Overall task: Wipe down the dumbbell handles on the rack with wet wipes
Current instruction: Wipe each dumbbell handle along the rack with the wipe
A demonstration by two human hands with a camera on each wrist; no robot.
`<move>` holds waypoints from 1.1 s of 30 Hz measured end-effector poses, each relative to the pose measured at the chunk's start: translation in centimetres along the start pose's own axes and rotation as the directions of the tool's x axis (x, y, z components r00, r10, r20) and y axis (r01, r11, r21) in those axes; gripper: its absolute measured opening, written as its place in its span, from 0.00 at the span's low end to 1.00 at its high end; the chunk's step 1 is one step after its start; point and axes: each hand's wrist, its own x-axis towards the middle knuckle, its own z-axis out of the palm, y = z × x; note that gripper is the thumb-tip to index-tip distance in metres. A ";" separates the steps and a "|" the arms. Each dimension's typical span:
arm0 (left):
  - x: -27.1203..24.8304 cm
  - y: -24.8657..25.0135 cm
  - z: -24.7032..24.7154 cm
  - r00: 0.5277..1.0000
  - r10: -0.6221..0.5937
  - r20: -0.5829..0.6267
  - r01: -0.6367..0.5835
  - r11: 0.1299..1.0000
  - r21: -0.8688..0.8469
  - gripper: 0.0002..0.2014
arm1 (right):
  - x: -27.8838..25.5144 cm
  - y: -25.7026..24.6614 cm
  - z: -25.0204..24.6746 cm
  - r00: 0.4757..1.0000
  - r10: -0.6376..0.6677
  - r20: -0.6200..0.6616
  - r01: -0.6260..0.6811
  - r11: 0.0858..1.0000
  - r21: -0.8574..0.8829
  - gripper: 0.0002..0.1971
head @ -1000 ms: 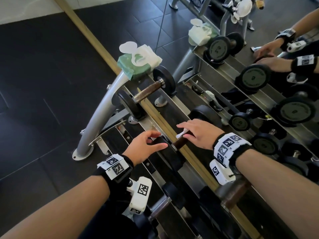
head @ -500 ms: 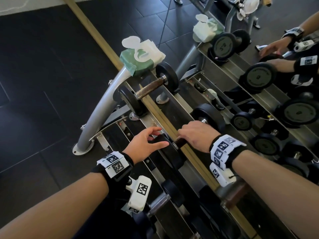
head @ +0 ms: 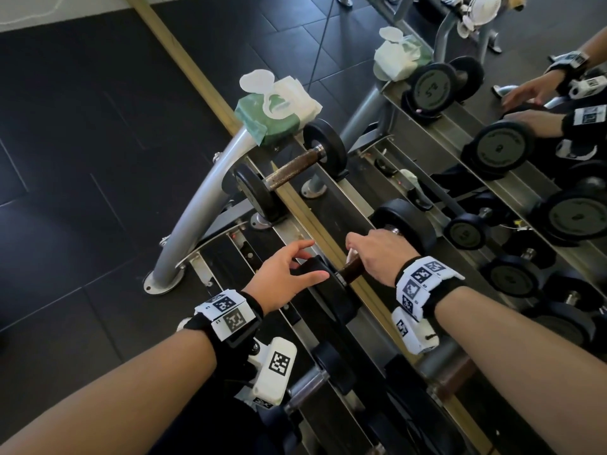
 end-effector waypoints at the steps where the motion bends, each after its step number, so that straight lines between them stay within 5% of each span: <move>1: 0.0 0.1 0.0 1.000 0.006 -0.005 -0.006 1.000 0.008 0.34 | -0.1 -0.5 0.4 1.000 0.002 -0.005 -0.001 0.999 0.048 0.11; 6: 0.1 0.1 0.1 1.000 0.013 -0.015 -0.013 1.000 0.024 0.33 | -0.8 -1.5 2.1 0.990 -0.133 0.040 0.125 0.979 0.159 0.13; 9: 0.2 0.1 0.0 1.000 0.015 -0.008 -0.015 0.999 0.043 0.33 | -0.7 -0.2 1.2 0.981 -0.174 0.083 0.159 0.973 0.169 0.04; 14: 0.4 0.9 -0.5 0.999 -0.011 0.041 0.008 0.998 0.063 0.33 | -0.5 2.8 -0.9 0.992 -0.119 0.042 0.121 0.992 -0.039 0.13; 21: 0.8 2.8 -1.1 0.991 -0.070 0.115 0.049 0.983 0.180 0.33 | -3.4 -0.5 1.3 0.996 -0.077 -0.036 0.080 0.990 0.118 0.19; 23: 0.9 3.4 -1.1 0.989 -0.089 0.115 0.061 0.971 0.232 0.33 | -4.2 -0.5 1.4 0.998 -0.003 -0.058 0.018 0.965 0.260 0.13; 28: 1.3 4.7 -1.4 0.979 -0.138 0.151 0.078 0.936 0.344 0.32 | -7.0 0.8 1.6 0.931 0.317 -0.180 -0.027 0.552 0.833 0.10; 31: 1.4 5.3 -1.6 0.977 -0.139 0.164 0.062 0.912 0.405 0.31 | -8.0 0.7 2.3 0.817 0.546 -0.184 0.076 0.216 0.974 0.11; 33: 1.5 5.8 -1.6 0.976 -0.140 0.167 0.051 0.893 0.446 0.30 | -8.4 0.3 3.3 0.712 0.689 -0.138 0.123 0.071 0.990 0.10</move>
